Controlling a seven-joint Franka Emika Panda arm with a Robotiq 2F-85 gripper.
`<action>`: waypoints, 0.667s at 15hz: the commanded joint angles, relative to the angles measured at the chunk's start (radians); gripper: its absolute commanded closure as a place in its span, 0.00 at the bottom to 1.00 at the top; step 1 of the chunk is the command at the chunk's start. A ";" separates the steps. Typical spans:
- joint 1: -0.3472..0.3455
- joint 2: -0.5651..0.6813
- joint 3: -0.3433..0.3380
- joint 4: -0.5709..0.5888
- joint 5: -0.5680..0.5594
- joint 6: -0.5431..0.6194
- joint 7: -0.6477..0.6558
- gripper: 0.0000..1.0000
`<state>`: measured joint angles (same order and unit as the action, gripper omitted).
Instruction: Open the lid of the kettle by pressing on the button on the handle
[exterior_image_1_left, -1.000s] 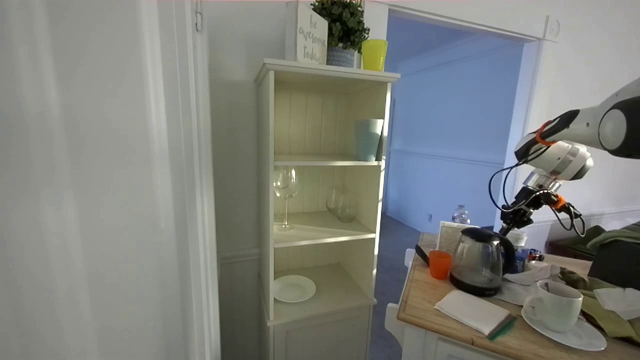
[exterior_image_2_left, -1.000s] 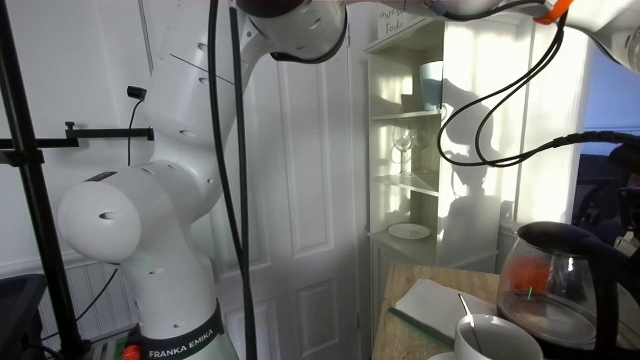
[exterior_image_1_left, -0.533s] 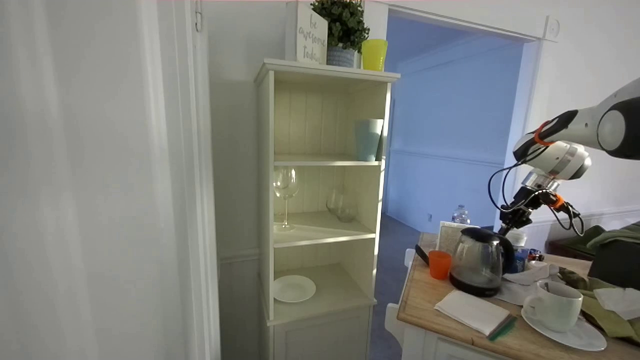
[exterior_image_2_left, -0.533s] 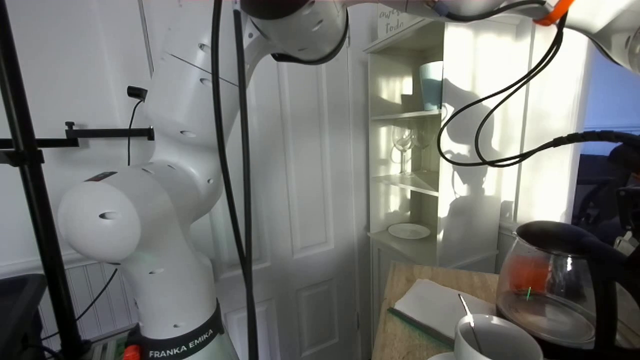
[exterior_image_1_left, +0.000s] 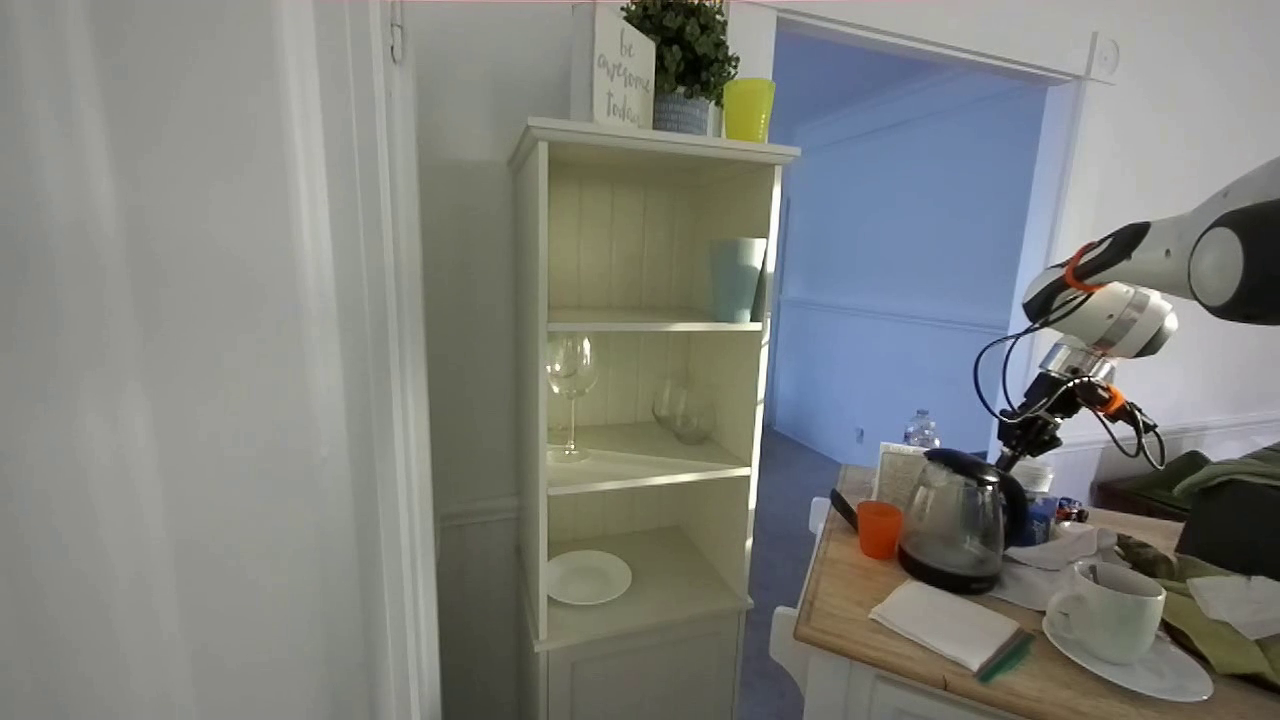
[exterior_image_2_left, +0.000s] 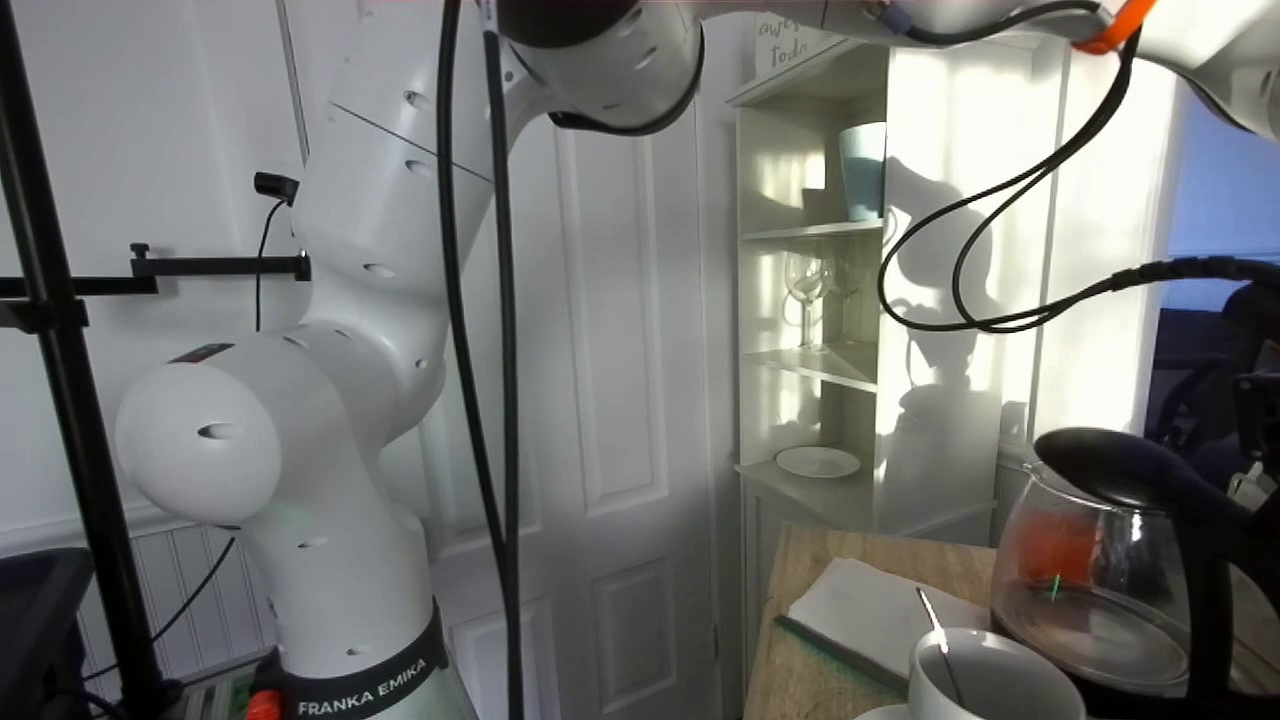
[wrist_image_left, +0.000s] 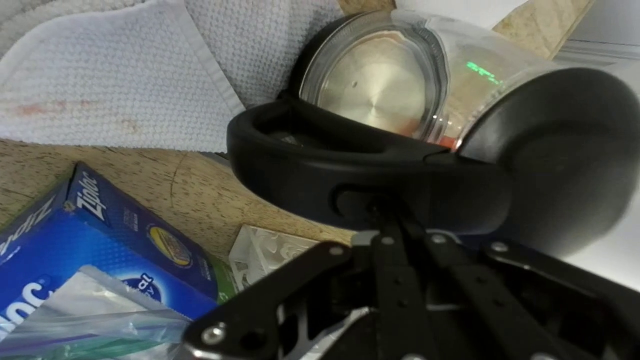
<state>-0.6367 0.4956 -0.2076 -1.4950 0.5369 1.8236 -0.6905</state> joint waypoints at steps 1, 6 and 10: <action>0.011 0.102 0.036 0.009 -0.037 -0.022 0.023 0.95; 0.010 0.121 0.045 0.037 -0.029 -0.026 0.048 0.96; -0.018 0.100 0.039 0.059 -0.021 -0.067 0.068 0.95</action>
<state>-0.6392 0.5269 -0.1914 -1.4441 0.5330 1.7773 -0.6423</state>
